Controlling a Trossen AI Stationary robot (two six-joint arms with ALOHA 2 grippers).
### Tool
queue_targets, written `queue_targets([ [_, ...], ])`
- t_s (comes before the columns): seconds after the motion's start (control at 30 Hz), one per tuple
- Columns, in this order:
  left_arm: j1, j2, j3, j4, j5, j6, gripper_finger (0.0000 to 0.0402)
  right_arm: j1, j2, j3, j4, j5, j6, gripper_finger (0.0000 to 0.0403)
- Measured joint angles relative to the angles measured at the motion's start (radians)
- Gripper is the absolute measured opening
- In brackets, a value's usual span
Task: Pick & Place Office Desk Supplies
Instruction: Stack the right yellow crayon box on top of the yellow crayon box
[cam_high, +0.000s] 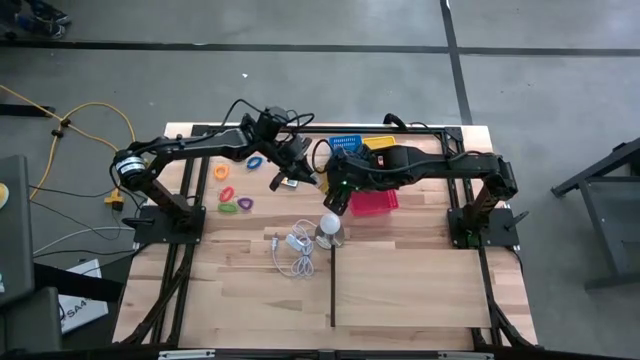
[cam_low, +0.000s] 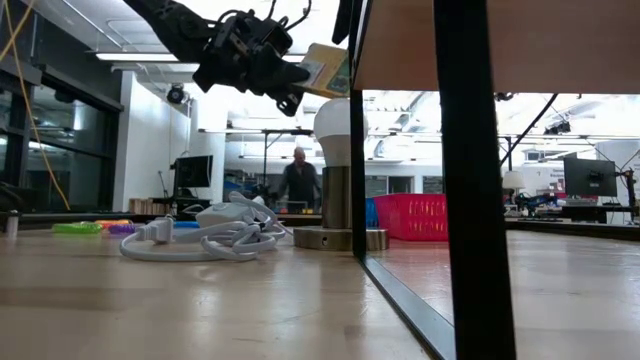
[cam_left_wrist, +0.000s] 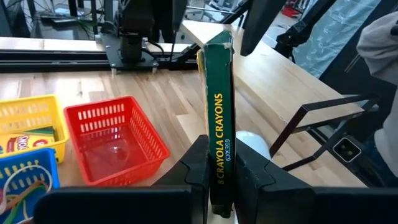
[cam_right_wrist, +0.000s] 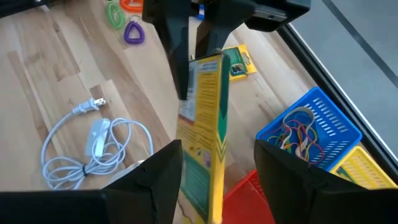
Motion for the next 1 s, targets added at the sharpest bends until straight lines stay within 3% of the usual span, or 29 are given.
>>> queue_targets([
  [0.67, -0.004, 0.0, 0.0, 0.088, 0.004, -0.024, 0.003, 0.001, 0.0, 0.0, 0.003, -0.054, 0.004, 0.019],
  [1.0, -0.004, 0.0, 0.0, 0.096, 0.08, -0.026, 0.003, 0.001, 0.0, 0.0, -0.042, -0.055, 0.035, 0.019],
])
